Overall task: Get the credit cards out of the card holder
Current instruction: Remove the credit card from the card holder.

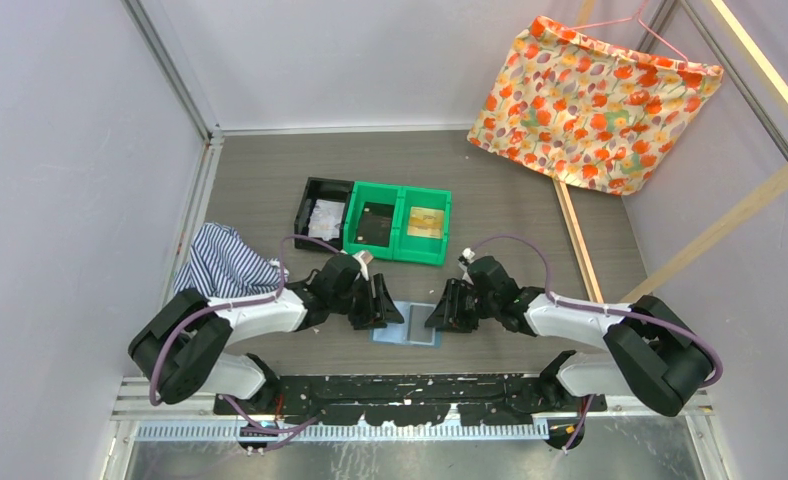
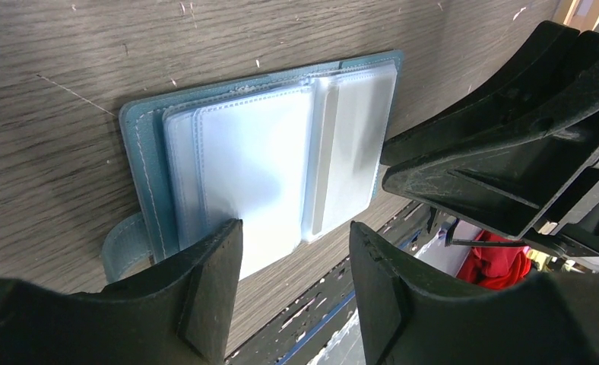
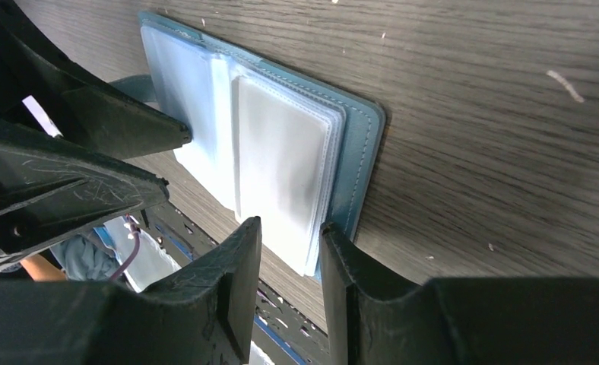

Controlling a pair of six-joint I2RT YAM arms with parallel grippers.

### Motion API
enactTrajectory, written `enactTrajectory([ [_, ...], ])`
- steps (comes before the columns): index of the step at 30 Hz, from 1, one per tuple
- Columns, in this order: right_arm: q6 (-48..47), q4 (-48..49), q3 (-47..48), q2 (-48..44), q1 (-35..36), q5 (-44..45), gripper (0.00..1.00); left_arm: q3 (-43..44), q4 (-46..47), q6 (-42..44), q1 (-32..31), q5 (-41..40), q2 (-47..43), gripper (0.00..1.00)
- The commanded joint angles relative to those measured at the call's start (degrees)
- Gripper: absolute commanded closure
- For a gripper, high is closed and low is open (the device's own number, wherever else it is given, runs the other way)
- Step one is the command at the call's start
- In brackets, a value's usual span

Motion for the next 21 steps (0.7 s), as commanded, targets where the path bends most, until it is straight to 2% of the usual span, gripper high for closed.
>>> enactTrajectory([
  [1, -1.32, 2.05, 2.3, -1.52, 0.36, -1.71, 0.61, 0.45, -0.66, 1.86, 0.22, -0.83, 1.71, 0.44],
  [15, -2.13, 1.88, 4.91, -0.12, 0.96, -3.63, 0.61, 0.05, 2.15, 1.85, 0.22, -0.01, 5.09, 0.46],
  [21, -2.14, 0.57, 4.76, -1.73, 1.14, -1.83, 0.61, 0.11, 2.8, 1.64, 0.22, 0.17, 4.95, 0.46],
])
